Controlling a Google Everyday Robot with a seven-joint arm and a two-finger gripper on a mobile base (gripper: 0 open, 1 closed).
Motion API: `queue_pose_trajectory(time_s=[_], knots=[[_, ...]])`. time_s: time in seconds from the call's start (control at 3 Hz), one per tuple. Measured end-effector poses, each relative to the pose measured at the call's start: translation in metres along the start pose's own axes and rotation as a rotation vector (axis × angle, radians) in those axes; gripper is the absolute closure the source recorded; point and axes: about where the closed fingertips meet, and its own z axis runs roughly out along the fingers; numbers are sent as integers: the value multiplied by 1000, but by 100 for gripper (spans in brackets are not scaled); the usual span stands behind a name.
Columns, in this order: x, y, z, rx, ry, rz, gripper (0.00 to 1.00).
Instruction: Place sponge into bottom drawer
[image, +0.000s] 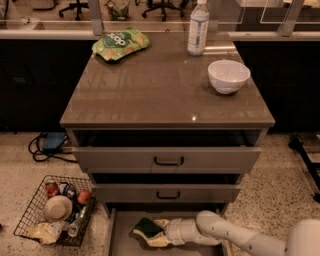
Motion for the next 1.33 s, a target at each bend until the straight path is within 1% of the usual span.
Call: queue_pose_trajectory(time_s=[0.33, 0.67, 1.0, 1.33], knots=[[19, -15, 38, -1, 5, -3, 100], [42, -24, 59, 7, 22, 10, 100], [66, -26, 72, 20, 78, 38, 100], [92, -23, 74, 33, 111, 76, 100]])
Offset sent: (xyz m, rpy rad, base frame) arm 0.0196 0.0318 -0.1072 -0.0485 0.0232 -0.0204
